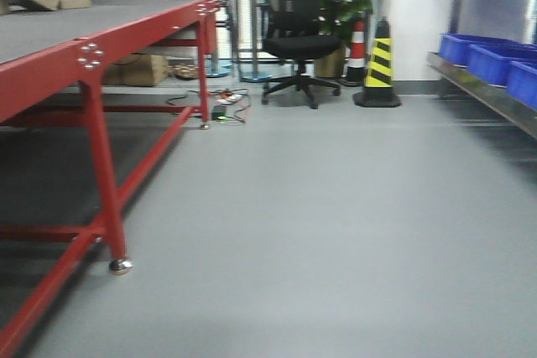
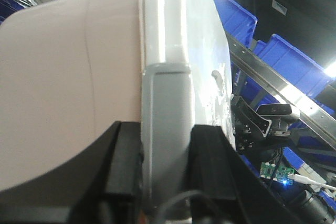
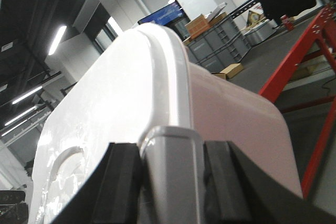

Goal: Grab white bin and place on right shelf
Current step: 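Hold the bin with both grippers while driving toward the shelving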

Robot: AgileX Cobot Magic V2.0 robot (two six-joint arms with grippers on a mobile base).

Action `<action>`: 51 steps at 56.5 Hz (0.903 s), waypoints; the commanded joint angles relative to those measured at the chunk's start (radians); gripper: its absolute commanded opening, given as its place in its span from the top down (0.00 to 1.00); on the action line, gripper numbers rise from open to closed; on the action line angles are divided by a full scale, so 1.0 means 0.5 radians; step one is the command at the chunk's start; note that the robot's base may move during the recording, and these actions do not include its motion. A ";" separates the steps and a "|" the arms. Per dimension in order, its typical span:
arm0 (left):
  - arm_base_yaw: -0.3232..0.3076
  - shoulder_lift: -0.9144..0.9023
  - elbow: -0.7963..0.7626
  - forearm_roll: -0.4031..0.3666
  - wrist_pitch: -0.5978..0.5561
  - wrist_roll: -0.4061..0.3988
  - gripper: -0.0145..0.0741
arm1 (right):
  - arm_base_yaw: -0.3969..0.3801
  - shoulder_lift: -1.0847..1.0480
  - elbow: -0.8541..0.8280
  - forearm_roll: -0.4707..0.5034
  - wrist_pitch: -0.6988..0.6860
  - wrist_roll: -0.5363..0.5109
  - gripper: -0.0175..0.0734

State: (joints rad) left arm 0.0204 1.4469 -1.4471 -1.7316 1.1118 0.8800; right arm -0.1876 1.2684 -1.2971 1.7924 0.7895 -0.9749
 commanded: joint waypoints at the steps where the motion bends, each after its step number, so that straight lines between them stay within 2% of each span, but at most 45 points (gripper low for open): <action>1: -0.058 -0.095 -0.072 -0.130 0.438 0.062 0.98 | 0.032 -0.068 -0.069 0.253 0.161 -0.034 0.73; 51: -0.058 -0.095 -0.072 -0.130 0.438 0.062 0.98 | 0.032 -0.068 -0.069 0.253 0.161 -0.034 0.73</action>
State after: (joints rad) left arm 0.0204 1.4469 -1.4471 -1.7316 1.1136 0.8800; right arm -0.1876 1.2684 -1.2971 1.7924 0.7878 -0.9749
